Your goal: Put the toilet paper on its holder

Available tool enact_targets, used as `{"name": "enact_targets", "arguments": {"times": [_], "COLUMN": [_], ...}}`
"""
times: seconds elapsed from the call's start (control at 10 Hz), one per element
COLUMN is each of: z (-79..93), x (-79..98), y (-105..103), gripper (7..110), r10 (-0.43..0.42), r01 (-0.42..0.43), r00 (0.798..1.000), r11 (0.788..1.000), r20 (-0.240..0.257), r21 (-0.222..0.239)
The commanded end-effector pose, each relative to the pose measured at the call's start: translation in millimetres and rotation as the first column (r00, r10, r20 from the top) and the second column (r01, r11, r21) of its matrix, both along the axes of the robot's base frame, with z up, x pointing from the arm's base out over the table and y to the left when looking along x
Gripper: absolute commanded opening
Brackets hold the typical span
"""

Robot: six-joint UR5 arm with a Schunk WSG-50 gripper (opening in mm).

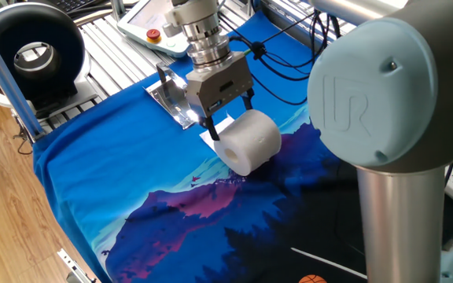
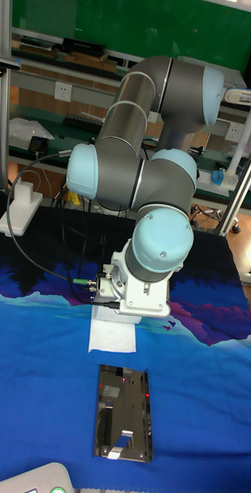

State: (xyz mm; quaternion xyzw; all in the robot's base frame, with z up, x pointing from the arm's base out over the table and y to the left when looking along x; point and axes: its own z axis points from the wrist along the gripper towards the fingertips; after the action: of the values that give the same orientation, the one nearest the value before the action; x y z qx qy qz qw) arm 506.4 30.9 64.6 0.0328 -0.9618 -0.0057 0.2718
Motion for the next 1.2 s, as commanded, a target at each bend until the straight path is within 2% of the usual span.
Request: {"name": "enact_targets", "arguments": {"times": [0.0,0.2,0.4,0.9,1.1], "z": [9.4,5.6,3.5,-4.6,-10.8], "x": [-10.1,-14.4,-19.6,-22.8,-21.6], "y": [1.4,-4.2,-4.3,9.8,-4.6], "gripper": [110,110,110,110,110], "r10": [-0.003,-0.002,-0.002,-0.022,0.001], "r01": [0.003,0.002,0.002,0.022,-0.001], "r00": [0.999,0.999,0.999,0.999,1.000], "r11": [1.000,1.000,1.000,1.000,1.000], "r20": [-0.036,-0.041,-0.041,-0.030,-0.009], "r21": [0.007,-0.006,0.000,0.001,0.008]}}
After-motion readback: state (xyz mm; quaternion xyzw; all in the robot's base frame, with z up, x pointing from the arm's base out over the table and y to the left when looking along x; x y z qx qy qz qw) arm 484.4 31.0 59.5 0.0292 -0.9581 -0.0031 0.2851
